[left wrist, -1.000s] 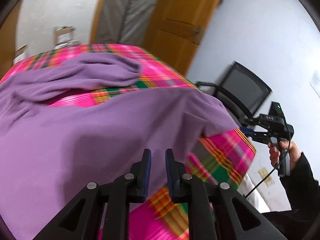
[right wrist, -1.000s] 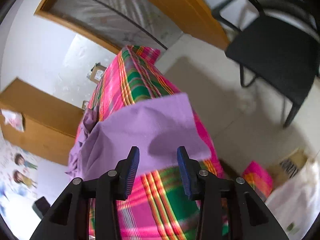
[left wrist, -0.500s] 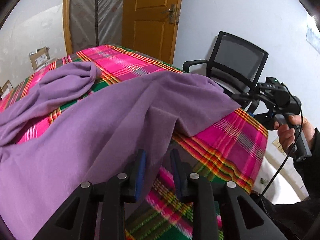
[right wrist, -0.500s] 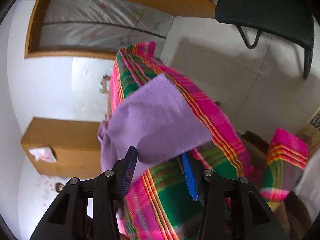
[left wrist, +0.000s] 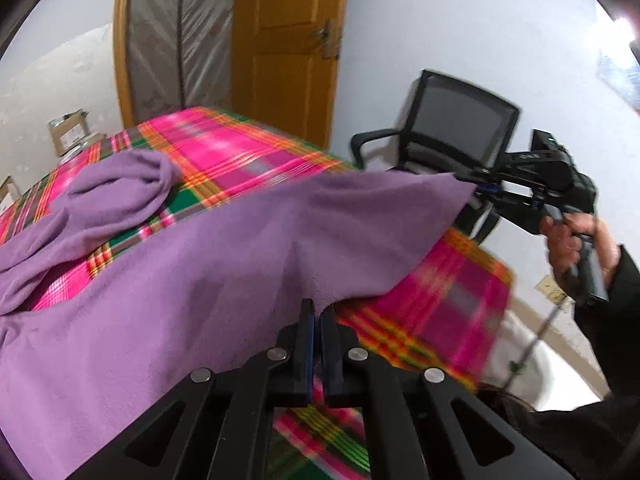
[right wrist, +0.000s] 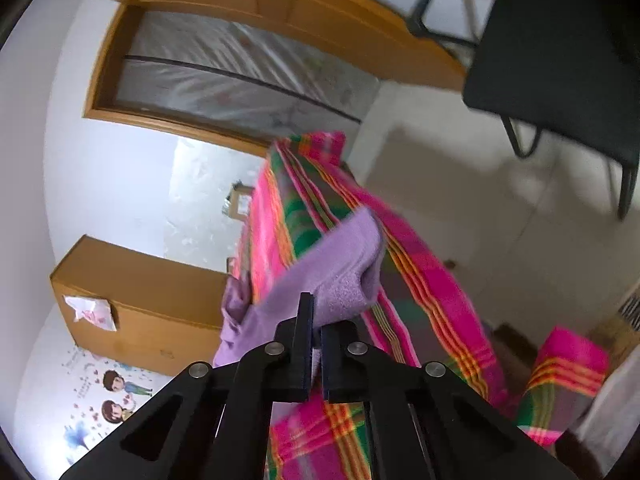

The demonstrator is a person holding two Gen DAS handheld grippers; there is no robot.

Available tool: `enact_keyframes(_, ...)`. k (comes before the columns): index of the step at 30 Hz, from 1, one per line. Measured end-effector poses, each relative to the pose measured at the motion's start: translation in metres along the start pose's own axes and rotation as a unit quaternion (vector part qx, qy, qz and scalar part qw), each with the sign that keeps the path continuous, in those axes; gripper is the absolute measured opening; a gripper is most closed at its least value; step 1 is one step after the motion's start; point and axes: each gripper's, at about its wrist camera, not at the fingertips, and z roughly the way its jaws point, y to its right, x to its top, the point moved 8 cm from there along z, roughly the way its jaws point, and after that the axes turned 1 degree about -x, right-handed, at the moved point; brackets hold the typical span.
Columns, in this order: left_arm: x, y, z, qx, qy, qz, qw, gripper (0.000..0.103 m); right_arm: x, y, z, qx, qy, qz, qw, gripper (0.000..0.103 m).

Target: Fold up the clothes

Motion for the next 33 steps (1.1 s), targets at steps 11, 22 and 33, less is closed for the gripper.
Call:
enact_keyframes(11,-0.007,0.007,0.004,-0.042,-0.016,-0.01,0.999,0.002,0.03,0.01,-0.017,-0.045,0.008,-0.03,0.998,0.003)
enact_keyframes(22,-0.012,0.003,0.009,-0.07,-0.027,-0.031,0.9967,0.003,0.044,-0.07,-0.035,0.003,0.039,-0.162,0.986,0.003)
enact_keyframes(33,-0.029,0.023,0.007,-0.121,-0.058,-0.011,0.9909,0.01,0.036,0.044,-0.037,-0.179,0.042,-0.071,0.98,0.034)
